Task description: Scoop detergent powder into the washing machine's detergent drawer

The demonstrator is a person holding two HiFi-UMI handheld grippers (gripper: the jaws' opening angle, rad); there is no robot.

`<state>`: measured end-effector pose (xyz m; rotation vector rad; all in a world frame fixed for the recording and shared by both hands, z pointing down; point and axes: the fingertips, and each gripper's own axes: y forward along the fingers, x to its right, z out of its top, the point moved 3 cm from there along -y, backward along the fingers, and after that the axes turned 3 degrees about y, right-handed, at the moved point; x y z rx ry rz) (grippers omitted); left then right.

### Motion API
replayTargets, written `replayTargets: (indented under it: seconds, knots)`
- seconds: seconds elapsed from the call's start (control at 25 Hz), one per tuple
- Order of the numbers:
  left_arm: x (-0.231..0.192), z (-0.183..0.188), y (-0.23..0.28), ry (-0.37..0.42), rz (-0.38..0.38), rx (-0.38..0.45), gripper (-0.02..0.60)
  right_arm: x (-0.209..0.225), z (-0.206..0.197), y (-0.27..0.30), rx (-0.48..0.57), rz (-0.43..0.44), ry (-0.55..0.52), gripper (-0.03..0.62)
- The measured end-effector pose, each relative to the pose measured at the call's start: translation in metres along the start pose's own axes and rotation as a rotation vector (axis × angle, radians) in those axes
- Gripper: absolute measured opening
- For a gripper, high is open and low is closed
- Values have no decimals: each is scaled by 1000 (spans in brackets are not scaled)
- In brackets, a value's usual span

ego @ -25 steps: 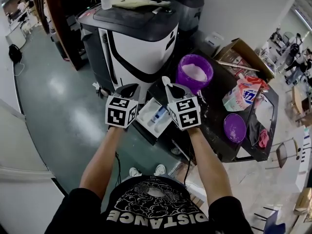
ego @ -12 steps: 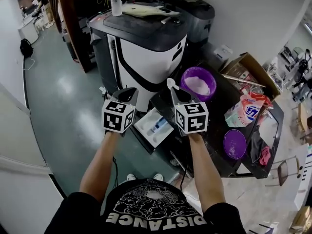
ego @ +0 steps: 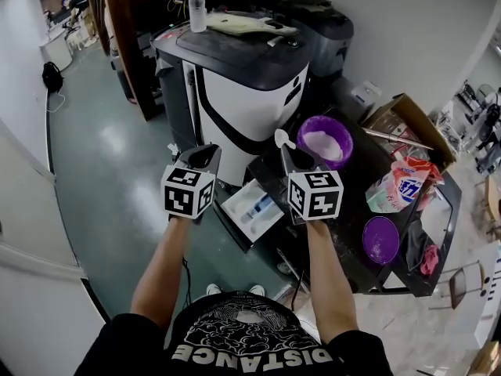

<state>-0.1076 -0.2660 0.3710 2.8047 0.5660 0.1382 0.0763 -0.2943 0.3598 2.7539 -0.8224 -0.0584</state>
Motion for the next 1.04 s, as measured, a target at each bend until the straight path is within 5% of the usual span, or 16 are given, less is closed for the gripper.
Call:
replayTargets:
  seconds: [1.04]
  knots:
    - [11, 4, -5, 2, -7, 1, 0, 0, 0, -15, 16, -2, 40, 35]
